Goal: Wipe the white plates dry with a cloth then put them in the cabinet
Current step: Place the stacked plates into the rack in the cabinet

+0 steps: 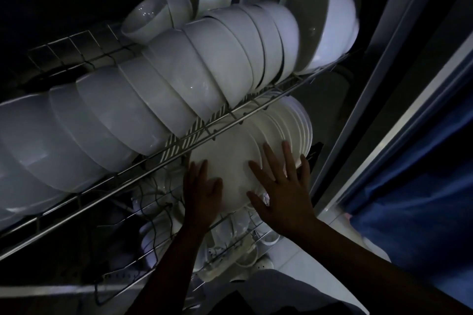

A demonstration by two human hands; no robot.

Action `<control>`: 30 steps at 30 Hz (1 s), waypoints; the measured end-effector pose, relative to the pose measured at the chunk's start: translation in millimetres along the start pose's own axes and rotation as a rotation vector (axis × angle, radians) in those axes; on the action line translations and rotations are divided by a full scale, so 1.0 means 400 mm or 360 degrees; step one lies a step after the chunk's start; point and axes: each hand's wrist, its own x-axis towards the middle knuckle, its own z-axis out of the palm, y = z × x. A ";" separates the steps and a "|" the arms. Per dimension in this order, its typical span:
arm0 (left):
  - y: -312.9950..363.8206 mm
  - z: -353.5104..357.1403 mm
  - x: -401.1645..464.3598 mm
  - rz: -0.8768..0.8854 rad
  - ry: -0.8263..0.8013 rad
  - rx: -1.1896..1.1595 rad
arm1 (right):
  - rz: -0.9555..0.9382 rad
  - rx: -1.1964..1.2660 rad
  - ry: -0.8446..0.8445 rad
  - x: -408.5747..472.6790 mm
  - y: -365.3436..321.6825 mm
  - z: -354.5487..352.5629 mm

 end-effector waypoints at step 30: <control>0.550 0.309 -0.388 0.1659 -0.1061 -0.0090 | 0.2047 0.0094 0.0526 -0.687 0.159 -0.405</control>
